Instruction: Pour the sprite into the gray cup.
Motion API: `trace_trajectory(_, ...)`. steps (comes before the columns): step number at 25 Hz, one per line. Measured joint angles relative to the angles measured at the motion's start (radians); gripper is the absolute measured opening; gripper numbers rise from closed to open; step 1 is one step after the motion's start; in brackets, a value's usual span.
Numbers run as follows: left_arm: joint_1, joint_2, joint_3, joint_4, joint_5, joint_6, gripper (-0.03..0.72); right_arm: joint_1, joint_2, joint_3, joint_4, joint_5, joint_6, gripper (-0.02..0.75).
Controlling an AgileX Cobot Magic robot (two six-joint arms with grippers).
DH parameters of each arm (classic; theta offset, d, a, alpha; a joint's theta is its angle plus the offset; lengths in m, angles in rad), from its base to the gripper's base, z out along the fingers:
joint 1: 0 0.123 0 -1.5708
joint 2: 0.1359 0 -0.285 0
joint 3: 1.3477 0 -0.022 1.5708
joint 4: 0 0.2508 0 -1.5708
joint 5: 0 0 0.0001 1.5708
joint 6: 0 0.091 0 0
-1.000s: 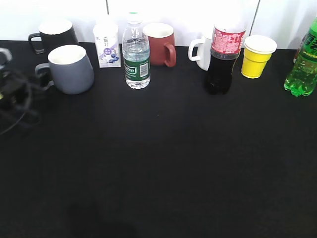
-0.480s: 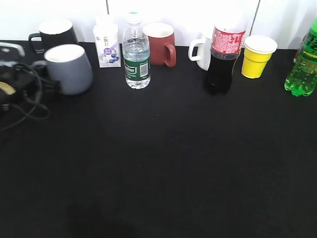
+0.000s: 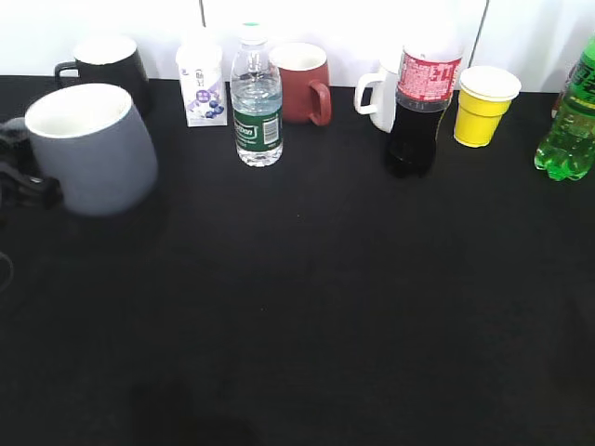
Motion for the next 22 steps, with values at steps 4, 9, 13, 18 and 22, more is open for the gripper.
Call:
trace_trajectory(4,0.0,0.0,0.0,0.003,-0.006,-0.003,0.076,0.0,0.515,0.027,-0.007,-0.455,0.0,0.673)
trace_trajectory(9,0.0,0.0,0.0,0.004,-0.01,-0.003,0.075,0.0,1.286,-0.024,0.091,-1.136,0.0,0.673)
trace_trajectory(13,0.0,0.0,0.0,0.004,-0.014,-0.003,0.075,0.0,1.574,-0.184,0.092,-1.243,-0.008,0.673)
trace_trajectory(18,0.0,0.0,0.0,0.011,-0.019,-0.003,0.074,0.0,1.663,-0.37,0.093,-1.226,-0.022,0.673)
trace_trajectory(22,0.0,0.0,0.0,0.023,-0.021,-0.003,0.074,0.0,1.725,-0.472,0.094,-1.194,-0.053,0.669)
